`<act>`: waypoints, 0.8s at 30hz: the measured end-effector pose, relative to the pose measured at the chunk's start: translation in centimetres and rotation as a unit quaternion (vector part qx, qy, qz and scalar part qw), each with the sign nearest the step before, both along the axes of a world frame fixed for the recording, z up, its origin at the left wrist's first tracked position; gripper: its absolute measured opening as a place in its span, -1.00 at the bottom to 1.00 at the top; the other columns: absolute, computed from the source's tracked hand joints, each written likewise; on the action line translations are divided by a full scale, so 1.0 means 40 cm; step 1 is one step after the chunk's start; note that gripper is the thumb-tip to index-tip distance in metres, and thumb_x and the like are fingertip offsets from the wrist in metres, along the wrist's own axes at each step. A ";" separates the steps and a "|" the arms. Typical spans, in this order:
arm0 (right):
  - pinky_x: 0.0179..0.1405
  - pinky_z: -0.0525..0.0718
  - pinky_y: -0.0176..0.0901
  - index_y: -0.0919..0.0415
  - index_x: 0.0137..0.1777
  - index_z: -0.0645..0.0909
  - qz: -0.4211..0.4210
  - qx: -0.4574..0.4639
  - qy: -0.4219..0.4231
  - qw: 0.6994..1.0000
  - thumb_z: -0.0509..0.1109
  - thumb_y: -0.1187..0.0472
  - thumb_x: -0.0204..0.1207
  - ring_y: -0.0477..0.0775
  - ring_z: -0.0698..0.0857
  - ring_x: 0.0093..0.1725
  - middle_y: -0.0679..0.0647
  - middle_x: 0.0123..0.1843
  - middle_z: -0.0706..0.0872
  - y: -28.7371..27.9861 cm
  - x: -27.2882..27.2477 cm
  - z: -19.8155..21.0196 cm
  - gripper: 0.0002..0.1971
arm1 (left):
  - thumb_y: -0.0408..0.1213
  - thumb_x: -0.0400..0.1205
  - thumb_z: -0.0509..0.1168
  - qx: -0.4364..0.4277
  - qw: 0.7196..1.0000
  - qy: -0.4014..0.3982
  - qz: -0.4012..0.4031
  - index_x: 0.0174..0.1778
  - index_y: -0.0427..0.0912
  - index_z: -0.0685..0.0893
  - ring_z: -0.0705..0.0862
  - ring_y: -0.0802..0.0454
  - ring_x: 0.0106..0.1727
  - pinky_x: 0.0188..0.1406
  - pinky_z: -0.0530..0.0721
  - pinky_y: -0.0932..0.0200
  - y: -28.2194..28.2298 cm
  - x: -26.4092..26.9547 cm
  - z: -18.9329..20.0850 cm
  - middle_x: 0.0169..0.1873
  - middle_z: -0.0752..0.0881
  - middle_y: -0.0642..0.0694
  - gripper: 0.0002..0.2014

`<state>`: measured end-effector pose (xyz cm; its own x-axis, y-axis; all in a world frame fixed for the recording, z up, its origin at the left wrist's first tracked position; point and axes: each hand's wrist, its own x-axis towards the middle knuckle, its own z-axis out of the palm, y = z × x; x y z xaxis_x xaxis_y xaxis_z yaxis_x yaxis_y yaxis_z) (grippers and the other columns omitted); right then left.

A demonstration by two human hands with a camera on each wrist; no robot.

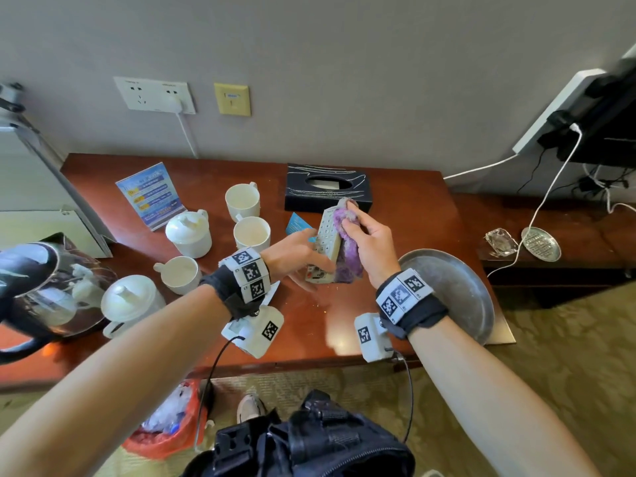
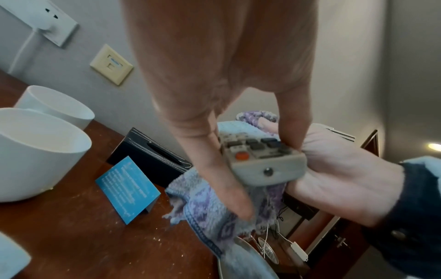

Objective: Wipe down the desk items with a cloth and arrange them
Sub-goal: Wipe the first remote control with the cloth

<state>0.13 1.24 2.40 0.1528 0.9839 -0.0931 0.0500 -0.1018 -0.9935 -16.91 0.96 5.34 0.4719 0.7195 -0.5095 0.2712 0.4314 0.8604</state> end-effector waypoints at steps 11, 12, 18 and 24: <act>0.48 0.25 -0.58 0.02 0.50 0.57 0.117 0.073 -0.183 0.973 0.36 0.25 0.68 -0.39 0.30 0.53 -0.28 0.50 0.38 -0.077 -0.011 -0.010 -0.60 | -0.44 0.67 0.33 -0.020 0.997 -0.069 0.038 0.28 -0.42 0.61 0.84 -0.27 -0.08 -0.18 0.84 -0.09 -0.022 -0.033 -0.014 0.07 0.77 -0.45 -0.73; 0.49 0.25 -0.56 0.01 0.49 0.58 0.122 0.069 -0.188 0.972 0.36 0.23 0.68 -0.38 0.31 0.52 -0.28 0.50 0.39 -0.077 -0.009 -0.010 -0.61 | -0.45 0.67 0.32 -0.023 0.997 -0.070 0.029 0.33 -0.43 0.59 0.84 -0.30 -0.06 -0.18 0.84 -0.08 -0.027 -0.038 -0.018 0.13 0.75 -0.48 -0.69; 0.42 0.40 -0.40 0.01 0.52 0.56 0.058 0.027 -0.192 0.979 0.34 0.13 0.70 -0.14 0.43 0.57 -0.09 0.63 0.43 -0.030 -0.001 0.010 -0.61 | -0.50 0.67 0.29 -0.026 0.996 -0.083 -0.001 0.38 -0.37 0.58 0.82 -0.35 -0.01 -0.19 0.85 -0.06 -0.051 -0.043 -0.023 0.12 0.76 -0.43 -0.66; 0.47 0.26 -0.59 0.05 0.48 0.60 0.126 0.090 -0.207 0.966 0.37 0.22 0.68 -0.43 0.33 0.50 -0.23 0.52 0.41 -0.111 -0.029 0.002 -0.63 | -0.46 0.66 0.33 -0.004 0.995 -0.089 0.042 0.30 -0.36 0.64 0.82 -0.37 0.01 -0.13 0.84 -0.11 -0.037 -0.057 -0.020 0.09 0.78 -0.44 -0.72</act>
<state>-1.05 -3.20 2.48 -0.1069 0.9893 0.0995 0.4474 0.1373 -0.8837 -19.18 -0.53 4.53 0.4937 0.7565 -0.4289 0.0772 0.4531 0.8881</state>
